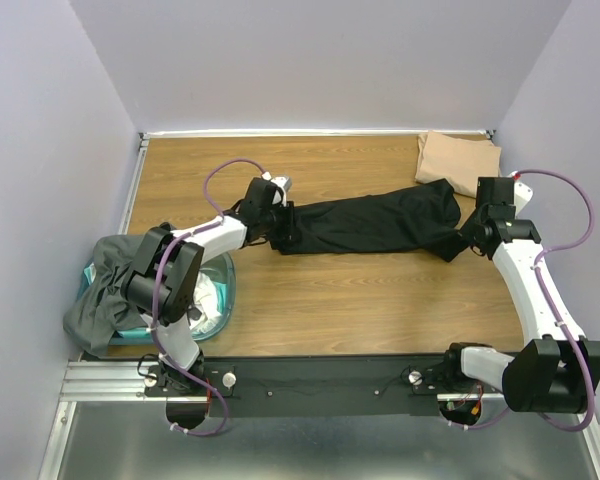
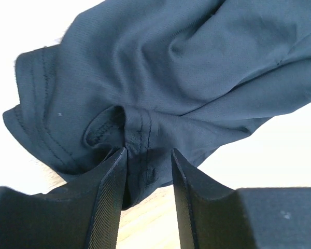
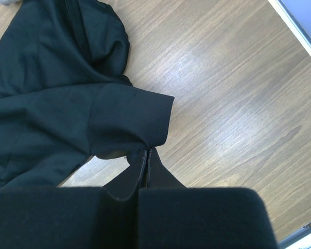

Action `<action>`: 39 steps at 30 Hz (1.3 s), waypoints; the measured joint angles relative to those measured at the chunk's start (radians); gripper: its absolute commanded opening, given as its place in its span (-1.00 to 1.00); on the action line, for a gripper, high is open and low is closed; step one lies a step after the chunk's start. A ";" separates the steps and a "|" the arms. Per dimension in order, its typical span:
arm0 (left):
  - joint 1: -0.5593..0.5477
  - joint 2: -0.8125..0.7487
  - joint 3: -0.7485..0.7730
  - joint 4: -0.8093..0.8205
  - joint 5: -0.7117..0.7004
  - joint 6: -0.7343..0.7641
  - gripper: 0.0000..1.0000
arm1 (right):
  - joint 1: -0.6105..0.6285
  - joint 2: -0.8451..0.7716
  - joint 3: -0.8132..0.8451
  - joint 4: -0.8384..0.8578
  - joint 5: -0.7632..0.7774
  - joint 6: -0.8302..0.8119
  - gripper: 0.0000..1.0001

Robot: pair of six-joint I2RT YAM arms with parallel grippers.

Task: Fold and stack the t-shirts
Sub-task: Flatten the tshirt out

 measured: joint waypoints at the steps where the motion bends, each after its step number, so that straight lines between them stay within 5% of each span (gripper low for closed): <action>1: -0.002 0.000 0.000 0.000 -0.001 0.000 -0.10 | 0.000 0.000 0.000 0.000 0.000 0.001 -0.99; 8: -0.021 0.006 0.000 -0.011 -0.021 -0.002 -0.28 | 0.000 0.000 0.000 0.000 -0.001 0.001 -0.99; 11: -0.030 0.010 0.000 -0.028 -0.042 -0.002 -0.56 | 0.000 0.000 0.000 0.000 -0.001 0.001 -0.99; 15: -0.034 0.019 0.003 -0.050 -0.066 -0.002 -0.61 | 0.000 0.000 0.000 0.000 -0.002 0.001 -0.99; 20: -0.034 0.041 0.008 -0.063 -0.094 -0.005 -1.00 | 0.000 -0.004 0.000 0.000 -0.002 0.001 -0.99; 30: -0.022 -0.002 0.051 -0.134 -0.130 -0.017 -1.00 | 0.000 -0.019 0.026 -0.002 -0.001 0.000 -0.99; 39: 0.127 -0.157 0.354 -0.179 -0.166 -0.010 -1.00 | 0.000 0.129 0.258 0.017 0.008 -0.037 -0.99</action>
